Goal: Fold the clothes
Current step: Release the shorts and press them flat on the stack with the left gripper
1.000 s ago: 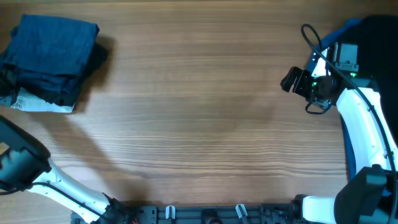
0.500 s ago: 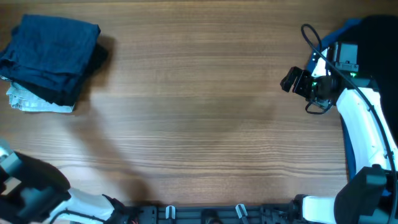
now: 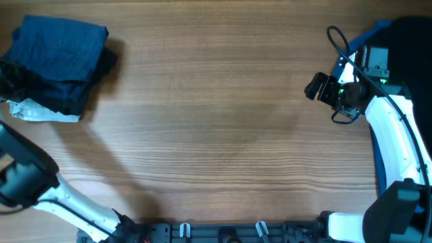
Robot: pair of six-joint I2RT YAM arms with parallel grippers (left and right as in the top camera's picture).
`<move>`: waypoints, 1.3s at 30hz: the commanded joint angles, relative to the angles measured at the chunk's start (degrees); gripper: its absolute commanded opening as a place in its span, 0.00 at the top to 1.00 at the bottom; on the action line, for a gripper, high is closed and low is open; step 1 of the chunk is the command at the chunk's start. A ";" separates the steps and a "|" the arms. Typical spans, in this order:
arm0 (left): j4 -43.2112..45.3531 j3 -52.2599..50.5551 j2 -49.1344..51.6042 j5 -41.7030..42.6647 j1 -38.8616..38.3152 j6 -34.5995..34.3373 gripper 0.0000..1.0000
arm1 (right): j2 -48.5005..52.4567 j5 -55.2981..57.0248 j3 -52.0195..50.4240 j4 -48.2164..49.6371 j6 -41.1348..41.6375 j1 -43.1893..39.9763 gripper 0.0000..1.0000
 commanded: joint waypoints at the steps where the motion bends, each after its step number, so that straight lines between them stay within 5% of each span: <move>1: -3.54 0.04 -15.26 2.25 -1.77 1.01 0.96 | -0.37 0.81 0.81 -0.02 0.02 -0.07 0.00; 6: -7.58 0.04 -25.35 2.21 -9.16 0.24 0.94 | -0.37 0.81 0.81 -0.02 0.04 -0.07 0.00; 11: -8.20 0.04 -26.08 0.35 -19.08 0.24 0.69 | -0.37 0.81 0.81 -0.02 0.02 -0.07 0.01; 13: -8.20 0.04 -25.79 -0.59 -21.70 0.22 0.41 | -0.37 0.81 0.81 -0.02 0.02 -0.07 0.01; 14: -8.37 0.04 -25.66 -0.59 -23.08 0.24 0.00 | -0.37 0.81 0.81 -0.02 0.02 -0.07 0.00; 27: -8.61 0.04 -25.55 -0.59 -26.43 0.24 0.00 | -2.21 0.83 0.61 -0.07 0.02 0.31 0.00; 36: -8.61 0.04 -25.55 -0.59 -26.43 0.24 0.00 | -41.18 1.16 0.61 0.00 -0.15 20.06 0.00; 39: -8.61 0.04 -25.55 -0.59 -26.43 0.24 0.00 | -52.87 2.16 0.31 0.87 0.00 21.09 0.00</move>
